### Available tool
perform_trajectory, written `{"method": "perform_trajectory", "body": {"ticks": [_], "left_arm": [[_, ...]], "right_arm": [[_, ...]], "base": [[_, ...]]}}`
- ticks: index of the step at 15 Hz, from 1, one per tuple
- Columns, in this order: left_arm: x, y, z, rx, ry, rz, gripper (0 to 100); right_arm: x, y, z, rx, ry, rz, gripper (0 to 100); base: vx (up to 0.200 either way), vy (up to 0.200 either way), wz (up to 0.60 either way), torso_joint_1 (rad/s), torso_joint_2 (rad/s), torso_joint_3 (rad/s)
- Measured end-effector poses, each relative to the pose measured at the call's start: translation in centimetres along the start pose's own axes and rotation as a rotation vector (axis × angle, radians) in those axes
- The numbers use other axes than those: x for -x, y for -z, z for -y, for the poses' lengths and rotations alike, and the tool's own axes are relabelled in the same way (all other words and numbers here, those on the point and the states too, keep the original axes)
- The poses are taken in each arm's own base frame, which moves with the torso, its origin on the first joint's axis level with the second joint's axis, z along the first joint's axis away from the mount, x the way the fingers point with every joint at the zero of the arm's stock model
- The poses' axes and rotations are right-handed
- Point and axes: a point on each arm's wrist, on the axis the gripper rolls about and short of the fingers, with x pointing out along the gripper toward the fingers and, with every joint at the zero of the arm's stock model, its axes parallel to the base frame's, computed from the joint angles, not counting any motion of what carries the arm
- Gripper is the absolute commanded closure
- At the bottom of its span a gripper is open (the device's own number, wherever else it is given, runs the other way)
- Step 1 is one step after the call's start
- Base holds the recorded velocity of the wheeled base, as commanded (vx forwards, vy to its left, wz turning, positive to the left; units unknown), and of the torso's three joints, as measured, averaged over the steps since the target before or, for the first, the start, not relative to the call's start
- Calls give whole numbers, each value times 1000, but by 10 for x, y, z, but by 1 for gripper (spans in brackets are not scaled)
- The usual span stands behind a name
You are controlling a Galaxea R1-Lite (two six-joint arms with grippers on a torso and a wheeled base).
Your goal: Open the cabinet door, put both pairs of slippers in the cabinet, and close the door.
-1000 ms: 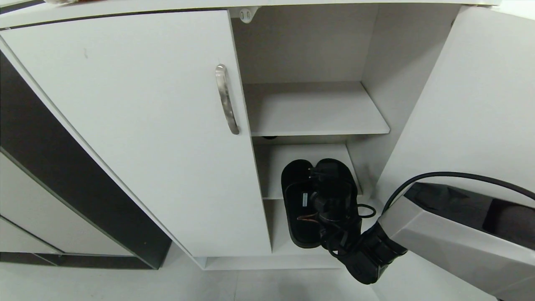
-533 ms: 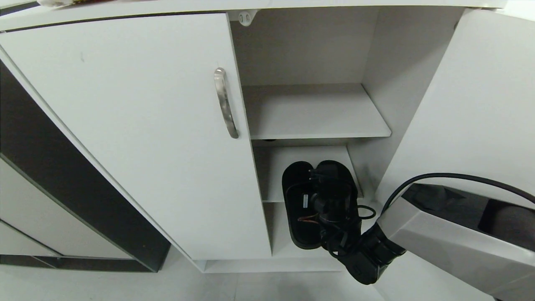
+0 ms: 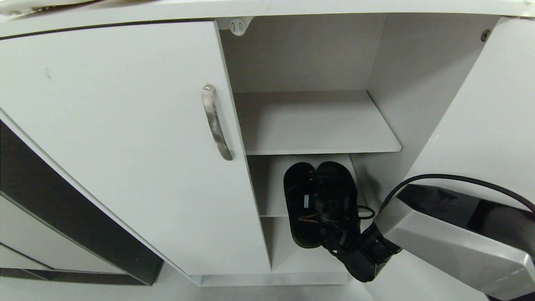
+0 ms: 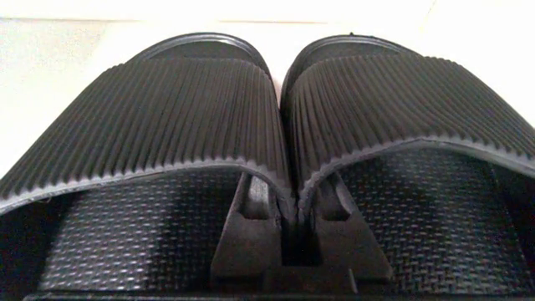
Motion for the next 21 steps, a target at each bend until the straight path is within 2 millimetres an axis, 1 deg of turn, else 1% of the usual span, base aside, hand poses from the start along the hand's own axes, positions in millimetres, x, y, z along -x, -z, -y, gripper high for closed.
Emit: {"method": "perform_trajectory", "body": {"ticks": [3,5,8,11,14,15,19,21], "left_arm": [[0,0,0,0,-1,0,100],[0,0,0,0,-1,0,100],[0,0,0,0,0,0,100],[0,0,0,0,-1,-1,100],[0,0,0,0,-1,0,100],[0,0,0,0,0,0,100],[0,0,0,1,-1,0,100],[0,0,0,1,-1,0,100]], "right_arm": [[-21,-1,-1,0,26,13,100],[-39,-7,-2,-8,47,24,100],[-59,-14,-1,-19,73,39,100],[-68,-9,2,-13,84,33,100],[-70,-4,3,-1,86,17,100],[-70,-4,2,2,84,13,0],[-70,-2,2,5,71,6,0],[-65,0,3,7,65,0,0]], "base": [[0,0,0,0,0,0],[0,0,0,0,0,0],[0,0,0,0,0,0],[0,0,0,0,0,0],[0,0,0,0,0,0],[0,0,0,0,0,0],[0,0,0,0,0,0],[0,0,0,0,0,0]]}}
